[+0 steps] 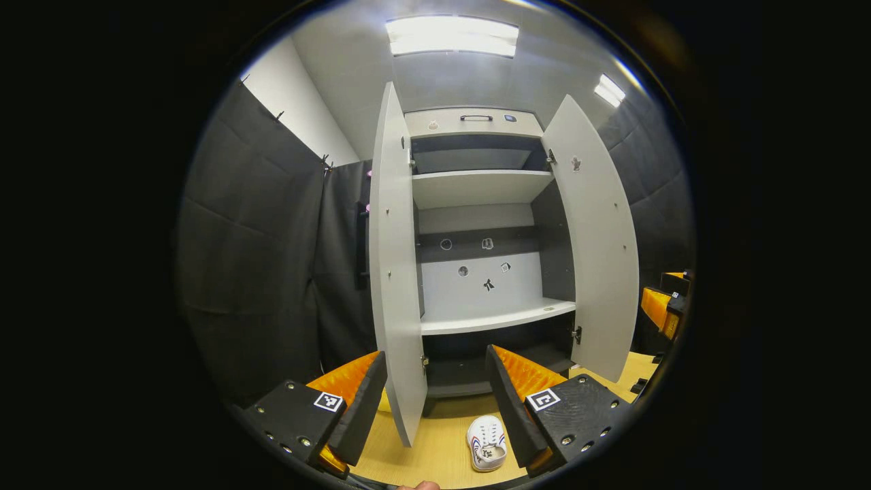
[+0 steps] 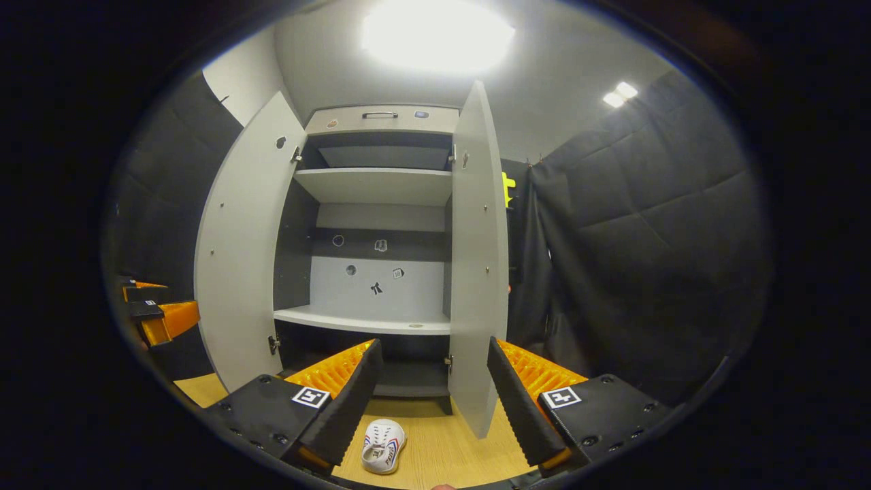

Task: Grab one shoe with the right hand and put it into the shoe cabinet, grab the other shoe with the left hand and put it into the shoe cabinet; then close the right door with the right hand and the left door with the left hand.

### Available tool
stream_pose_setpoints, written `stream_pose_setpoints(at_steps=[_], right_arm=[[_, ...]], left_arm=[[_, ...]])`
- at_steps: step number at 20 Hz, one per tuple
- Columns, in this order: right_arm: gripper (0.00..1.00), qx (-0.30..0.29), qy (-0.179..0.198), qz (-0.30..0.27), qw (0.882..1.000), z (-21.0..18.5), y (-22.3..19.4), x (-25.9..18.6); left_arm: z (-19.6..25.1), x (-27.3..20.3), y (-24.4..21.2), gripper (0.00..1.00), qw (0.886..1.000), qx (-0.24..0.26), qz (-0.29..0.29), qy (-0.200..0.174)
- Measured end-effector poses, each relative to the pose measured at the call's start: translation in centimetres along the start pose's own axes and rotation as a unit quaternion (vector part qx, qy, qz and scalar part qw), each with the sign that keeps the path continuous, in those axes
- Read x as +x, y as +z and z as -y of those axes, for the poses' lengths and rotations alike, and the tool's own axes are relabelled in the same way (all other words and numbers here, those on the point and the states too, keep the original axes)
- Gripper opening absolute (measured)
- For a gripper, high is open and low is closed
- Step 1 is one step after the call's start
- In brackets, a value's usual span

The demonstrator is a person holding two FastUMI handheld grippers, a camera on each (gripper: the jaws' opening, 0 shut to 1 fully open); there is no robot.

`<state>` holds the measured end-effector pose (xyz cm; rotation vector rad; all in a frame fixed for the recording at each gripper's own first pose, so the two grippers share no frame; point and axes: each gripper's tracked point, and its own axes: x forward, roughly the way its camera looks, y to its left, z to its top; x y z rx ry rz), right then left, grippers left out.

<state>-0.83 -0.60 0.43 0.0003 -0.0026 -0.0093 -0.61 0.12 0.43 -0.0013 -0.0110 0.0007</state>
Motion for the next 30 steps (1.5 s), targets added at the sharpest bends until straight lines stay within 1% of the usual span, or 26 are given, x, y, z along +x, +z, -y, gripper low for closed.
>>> stream_pose_setpoints(at_steps=[9,15,19,22,24,26,30], right_arm=[[0.97,0.003,0.004,0.002,1.000,-0.7,0.4,0.3],[0.97,-0.008,0.026,-0.005,1.000,-2.2,0.1,2.0],[0.97,-0.006,0.050,-0.022,0.998,-3.8,-1.1,4.2],[0.97,-0.007,0.073,-0.037,0.997,-5.4,-2.4,6.4],[0.98,-0.005,0.089,-0.057,0.994,-6.4,-3.9,7.9],[0.97,0.000,0.105,-0.080,0.991,-7.5,-5.7,9.6],[0.98,-0.002,0.117,-0.132,0.984,-8.8,-10.4,12.6]], left_arm=[[-0.7,-0.2,0.6,0.78,1.000,0.002,0.008,0.000],[-1.8,-0.4,0.8,0.78,1.000,0.000,0.010,0.010],[-2.3,-0.1,0.8,0.78,1.000,0.005,0.007,0.019],[-2.9,0.6,1.0,0.78,0.999,0.008,0.007,0.034],[-3.3,1.3,0.7,0.78,0.999,0.009,-0.001,0.047],[-3.4,1.3,0.9,0.78,0.998,0.012,-0.001,0.057],[-3.6,1.8,0.9,0.78,0.997,0.017,-0.002,0.074]])
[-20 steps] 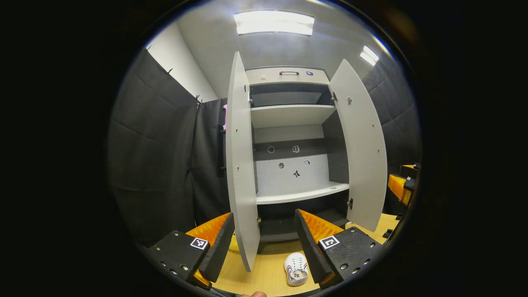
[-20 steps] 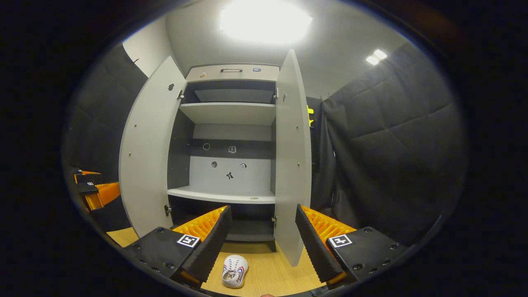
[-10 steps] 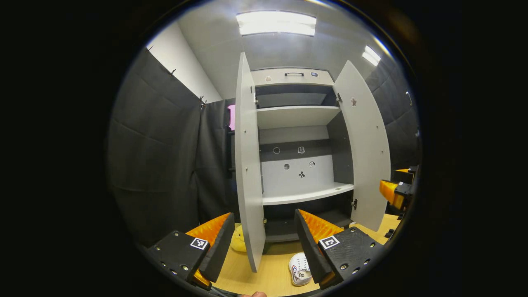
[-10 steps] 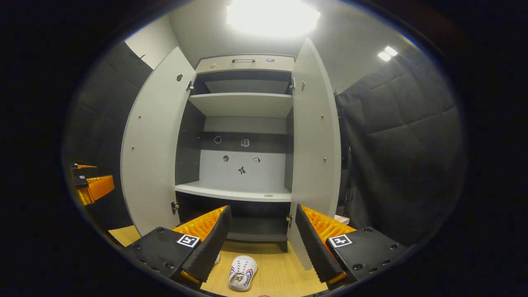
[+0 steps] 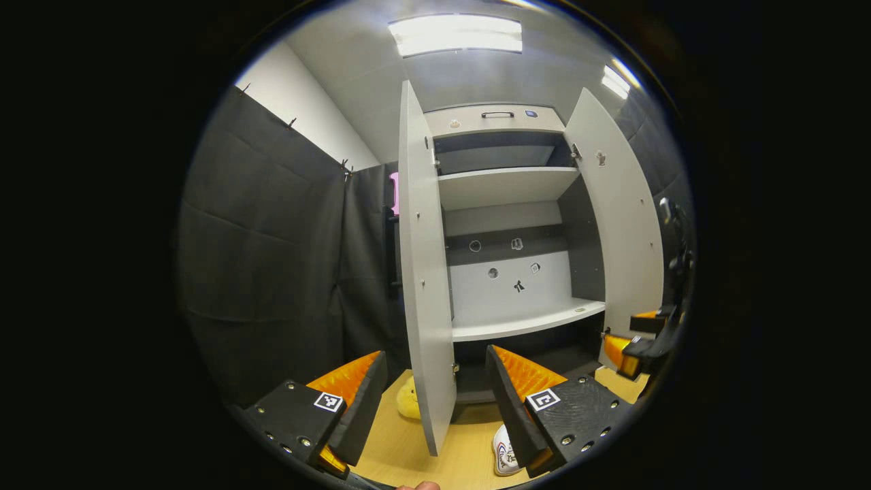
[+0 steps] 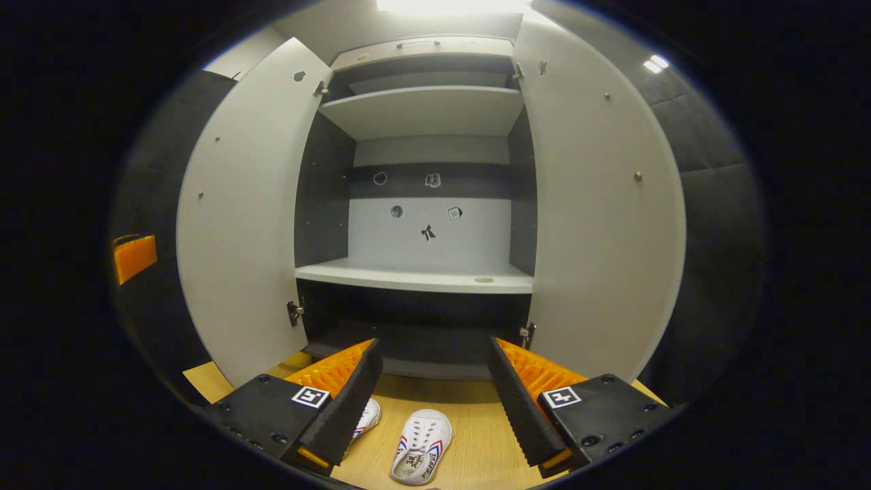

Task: Grab one shoe with the right hand and put it into the shoe cabinet, grab the other shoe with the left hand and put it into the shoe cabinet; then close the right door with the right hand and the left door with the left hand.

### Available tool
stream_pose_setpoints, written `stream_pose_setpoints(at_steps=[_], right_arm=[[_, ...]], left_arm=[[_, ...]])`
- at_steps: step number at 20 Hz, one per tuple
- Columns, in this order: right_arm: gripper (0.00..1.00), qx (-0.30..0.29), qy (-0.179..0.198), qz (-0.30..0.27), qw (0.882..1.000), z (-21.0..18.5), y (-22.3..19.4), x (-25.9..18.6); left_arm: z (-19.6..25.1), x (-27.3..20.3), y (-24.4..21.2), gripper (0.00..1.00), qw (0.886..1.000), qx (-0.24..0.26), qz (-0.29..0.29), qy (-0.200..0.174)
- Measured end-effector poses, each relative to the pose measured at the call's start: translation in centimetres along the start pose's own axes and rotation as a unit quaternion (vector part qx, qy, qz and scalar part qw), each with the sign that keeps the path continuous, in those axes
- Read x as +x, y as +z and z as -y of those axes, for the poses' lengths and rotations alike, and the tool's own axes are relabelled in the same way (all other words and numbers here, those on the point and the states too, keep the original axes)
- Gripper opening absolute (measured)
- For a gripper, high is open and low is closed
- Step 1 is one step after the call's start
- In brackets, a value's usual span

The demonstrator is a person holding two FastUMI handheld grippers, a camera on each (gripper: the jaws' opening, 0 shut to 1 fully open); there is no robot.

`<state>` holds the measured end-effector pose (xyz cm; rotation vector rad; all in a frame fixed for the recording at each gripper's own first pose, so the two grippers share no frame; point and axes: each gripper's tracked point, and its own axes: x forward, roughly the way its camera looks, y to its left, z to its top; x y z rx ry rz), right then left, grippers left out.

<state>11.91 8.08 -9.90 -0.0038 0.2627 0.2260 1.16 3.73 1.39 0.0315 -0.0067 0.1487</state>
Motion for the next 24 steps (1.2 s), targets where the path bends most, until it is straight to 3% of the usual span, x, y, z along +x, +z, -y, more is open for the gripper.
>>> stream_pose_setpoints(at_steps=[13,24], right_arm=[[0.98,-0.002,0.050,-0.142,0.989,-2.5,-10.7,6.5],[0.98,0.010,0.077,-0.268,0.960,-4.4,-19.2,7.0]], left_arm=[[-1.0,1.1,-0.6,0.78,0.998,0.017,-0.016,0.052],[-2.1,1.3,-1.9,0.78,0.995,0.029,-0.038,0.092]])
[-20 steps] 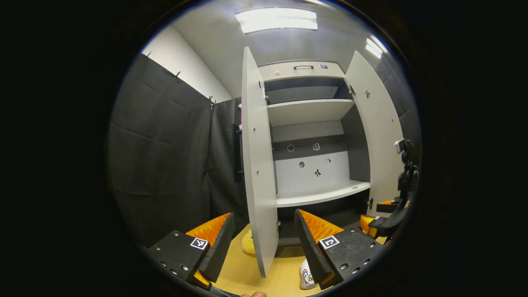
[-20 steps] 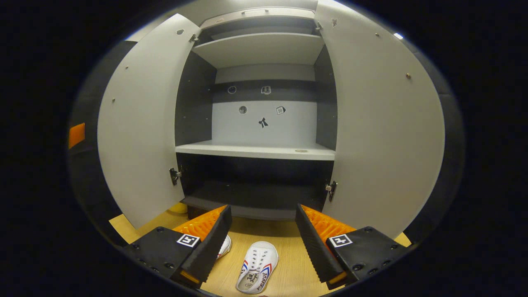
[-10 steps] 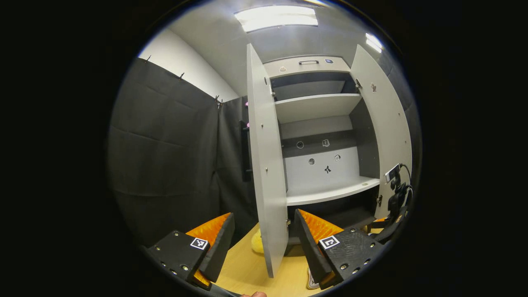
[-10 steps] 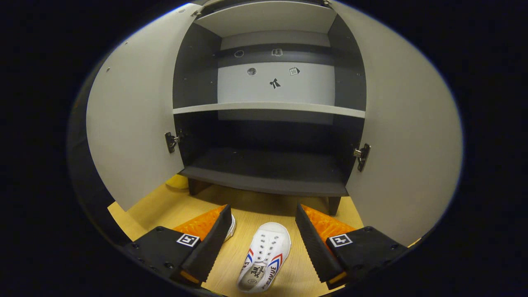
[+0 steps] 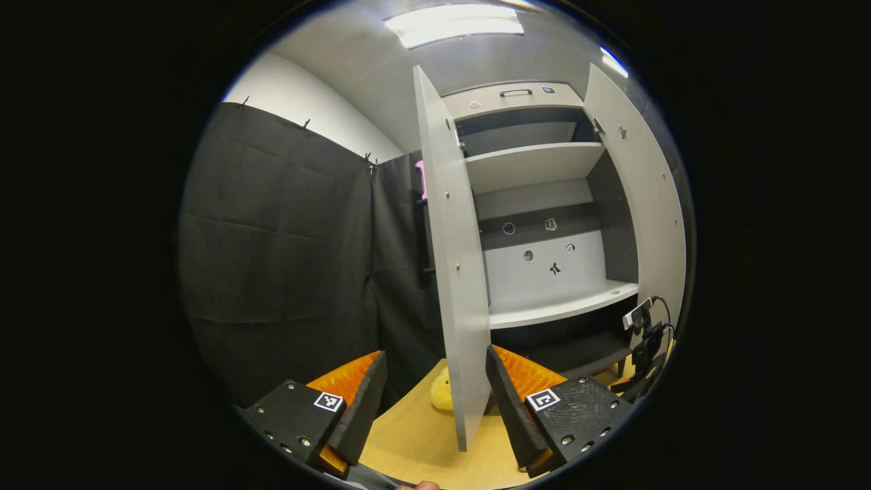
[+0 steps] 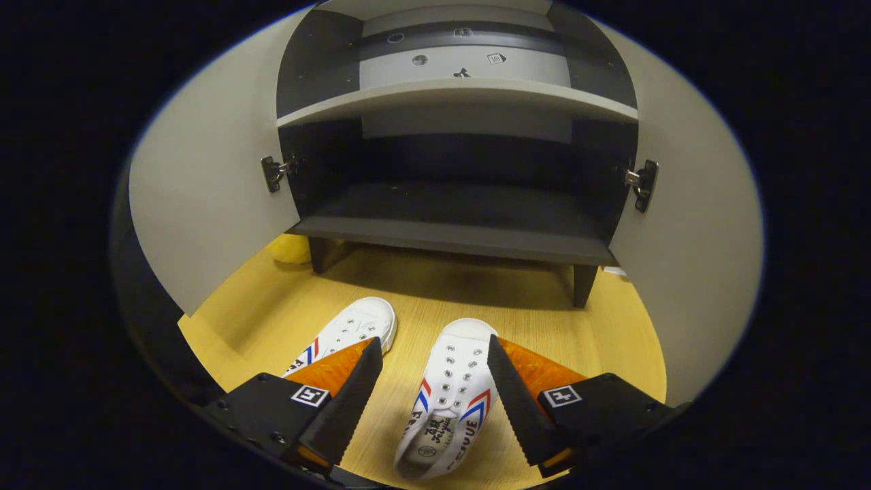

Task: Grab one shoe with the right hand and put it into the shoe cabinet, grab the other shoe with the left hand and put it into the shoe cabinet; then close the right door with the right hand and the left door with the left hand.

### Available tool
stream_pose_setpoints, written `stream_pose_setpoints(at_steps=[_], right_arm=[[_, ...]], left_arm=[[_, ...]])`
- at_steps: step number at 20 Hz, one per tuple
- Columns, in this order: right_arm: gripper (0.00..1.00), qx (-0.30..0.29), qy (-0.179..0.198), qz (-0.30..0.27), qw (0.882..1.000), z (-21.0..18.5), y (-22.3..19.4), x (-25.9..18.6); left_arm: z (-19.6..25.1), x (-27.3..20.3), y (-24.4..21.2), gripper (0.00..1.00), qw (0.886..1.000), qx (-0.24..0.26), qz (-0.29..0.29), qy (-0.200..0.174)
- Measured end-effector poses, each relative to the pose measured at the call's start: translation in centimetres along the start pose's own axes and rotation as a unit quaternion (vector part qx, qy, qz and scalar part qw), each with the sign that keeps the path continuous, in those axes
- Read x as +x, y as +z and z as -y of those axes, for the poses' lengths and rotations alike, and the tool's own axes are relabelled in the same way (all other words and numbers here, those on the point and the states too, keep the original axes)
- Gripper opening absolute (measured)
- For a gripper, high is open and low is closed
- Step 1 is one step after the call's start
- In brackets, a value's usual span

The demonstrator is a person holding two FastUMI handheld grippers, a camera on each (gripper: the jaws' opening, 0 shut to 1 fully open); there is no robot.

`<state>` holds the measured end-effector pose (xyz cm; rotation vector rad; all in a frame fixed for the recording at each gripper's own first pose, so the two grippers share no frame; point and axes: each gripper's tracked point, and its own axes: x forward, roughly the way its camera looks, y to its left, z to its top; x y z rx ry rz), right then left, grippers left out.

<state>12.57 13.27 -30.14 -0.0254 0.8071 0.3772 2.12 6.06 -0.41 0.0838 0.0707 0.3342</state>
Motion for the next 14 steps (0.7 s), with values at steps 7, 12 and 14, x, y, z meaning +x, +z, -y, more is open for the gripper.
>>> stream_pose_setpoints(at_steps=[7,12,14], right_arm=[[0.95,0.007,0.016,-0.075,0.997,-1.0,-4.1,1.9],[0.90,0.021,0.031,-0.114,0.993,-1.9,-6.0,2.9],[0.89,0.023,0.033,-0.124,0.991,-2.1,-6.3,3.2]], left_arm=[[-0.3,0.0,0.1,0.78,1.000,0.007,-0.002,0.018],[-0.5,0.0,0.3,0.78,1.000,0.008,-0.002,0.027],[-0.6,0.1,0.0,0.78,1.000,0.008,-0.003,0.030]])
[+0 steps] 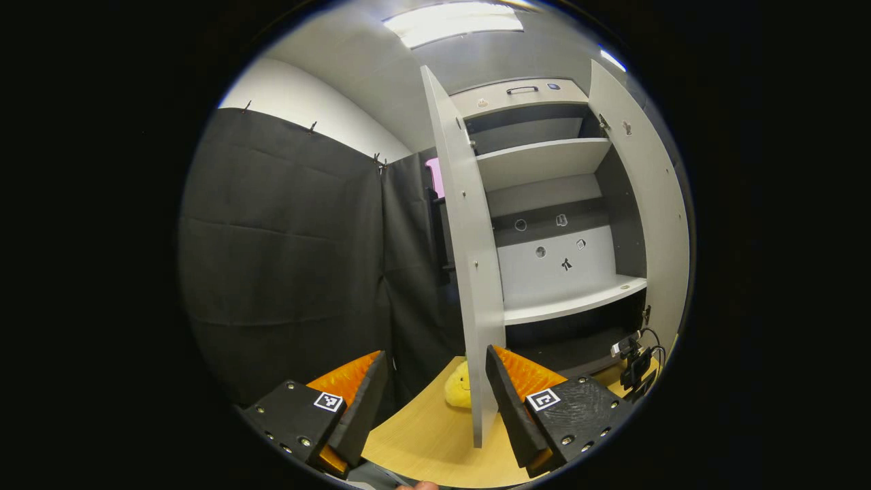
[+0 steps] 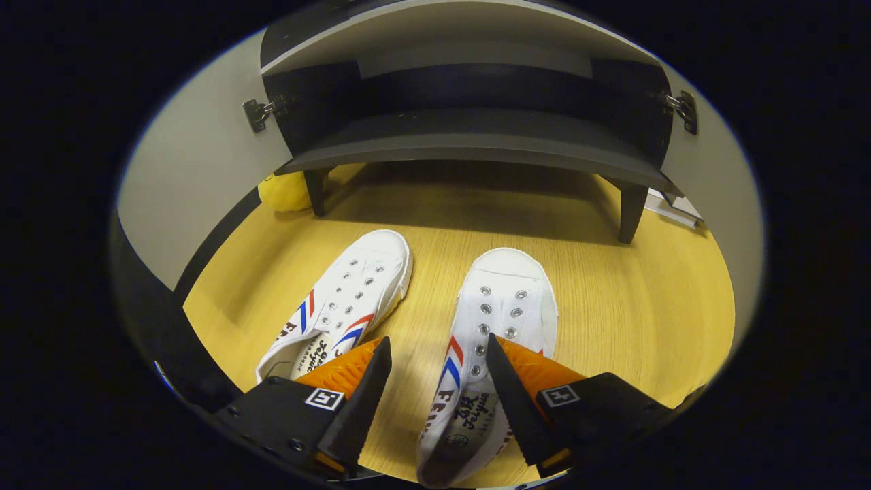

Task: Grab one shoe with the right hand and put it into the shoe cabinet, grab the other shoe with the left hand and put it into the shoe cabinet; then close the right door with the right hand and the left door with the left hand.

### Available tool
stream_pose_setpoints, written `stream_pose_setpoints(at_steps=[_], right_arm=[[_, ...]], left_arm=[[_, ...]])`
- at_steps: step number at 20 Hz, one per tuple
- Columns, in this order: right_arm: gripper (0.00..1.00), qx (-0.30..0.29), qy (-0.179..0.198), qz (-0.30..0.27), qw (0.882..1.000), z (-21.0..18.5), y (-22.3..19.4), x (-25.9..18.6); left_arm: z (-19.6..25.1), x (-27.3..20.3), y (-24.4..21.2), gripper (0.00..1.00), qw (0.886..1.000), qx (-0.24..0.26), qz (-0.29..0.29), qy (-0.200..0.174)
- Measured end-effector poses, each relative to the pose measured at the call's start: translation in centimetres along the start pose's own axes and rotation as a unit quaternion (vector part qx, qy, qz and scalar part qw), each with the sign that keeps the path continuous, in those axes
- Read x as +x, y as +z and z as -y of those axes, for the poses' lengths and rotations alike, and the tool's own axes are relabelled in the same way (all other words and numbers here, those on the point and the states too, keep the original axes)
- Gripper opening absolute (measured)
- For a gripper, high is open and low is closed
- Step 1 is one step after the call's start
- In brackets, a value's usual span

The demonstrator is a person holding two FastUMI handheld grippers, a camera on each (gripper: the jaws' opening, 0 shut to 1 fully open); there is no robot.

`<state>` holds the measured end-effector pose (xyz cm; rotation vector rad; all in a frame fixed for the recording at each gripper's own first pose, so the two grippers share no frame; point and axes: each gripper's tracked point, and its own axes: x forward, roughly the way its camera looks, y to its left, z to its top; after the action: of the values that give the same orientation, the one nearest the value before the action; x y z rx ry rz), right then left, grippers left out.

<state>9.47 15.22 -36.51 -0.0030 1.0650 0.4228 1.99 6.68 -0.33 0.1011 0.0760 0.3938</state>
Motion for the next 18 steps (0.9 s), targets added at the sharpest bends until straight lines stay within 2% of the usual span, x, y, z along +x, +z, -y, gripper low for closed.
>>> stream_pose_setpoints(at_steps=[1,2,5,6,7,8,9,11,12,14,15,16,17,18], right_arm=[[0.82,0.001,0.001,-0.008,1.000,-0.1,-0.1,0.4],[0.89,0.002,-0.002,-0.014,1.000,-0.1,-0.3,0.7],[0.86,-0.009,-0.042,-0.018,0.999,1.2,-0.2,1.0],[0.66,-0.010,-0.054,-0.013,0.998,1.5,-0.4,1.1],[0.51,-0.009,-0.054,-0.010,0.998,1.5,-0.2,1.0],[0.44,-0.012,-0.052,-0.010,0.999,1.5,-0.5,1.1],[0.45,-0.013,-0.050,-0.014,0.999,1.6,-0.4,1.0],[0.28,0.007,-0.065,-0.019,0.998,2.5,0.3,-1.1],[0.20,0.006,-0.058,-0.028,0.998,2.3,-0.2,0.5],[0.23,0.015,-0.048,-0.033,0.998,2.3,-0.3,1.0],[0.05,0.019,-0.048,-0.031,0.998,2.0,-0.2,0.2],[0.02,0.015,-0.045,-0.027,0.998,2.3,-0.3,0.3],[0.05,0.013,-0.047,-0.019,0.999,2.4,-0.1,0.0],[0.02,0.018,-0.049,-0.005,0.999,2.5,0.5,-0.1]], left_arm=[[0.0,0.0,0.1,0.78,1.000,0.000,0.000,0.001],[0.0,0.0,0.1,0.78,1.000,0.000,0.000,0.002],[0.0,0.0,0.2,0.78,1.000,0.000,0.002,0.002],[0.0,0.0,0.1,0.78,1.000,0.000,0.003,0.001],[0.0,0.0,0.1,0.78,1.000,0.000,0.003,0.001],[0.0,0.0,0.2,0.78,1.000,0.000,0.004,0.001],[0.0,0.0,0.2,0.78,1.000,-0.001,0.004,0.000],[0.0,0.0,0.2,0.78,1.000,-0.001,0.004,-0.001],[0.0,-0.1,0.2,0.78,1.000,-0.001,0.005,-0.002],[0.1,-0.1,0.3,0.78,1.000,-0.002,0.007,-0.007],[0.1,-0.2,0.5,0.78,1.000,-0.001,0.008,-0.009],[0.2,-0.2,0.5,0.78,1.000,-0.001,0.010,-0.010],[0.2,-0.1,0.5,0.78,1.000,-0.002,0.012,-0.012],[0.3,-0.1,0.6,0.78,1.000,-0.002,0.013,-0.015]])
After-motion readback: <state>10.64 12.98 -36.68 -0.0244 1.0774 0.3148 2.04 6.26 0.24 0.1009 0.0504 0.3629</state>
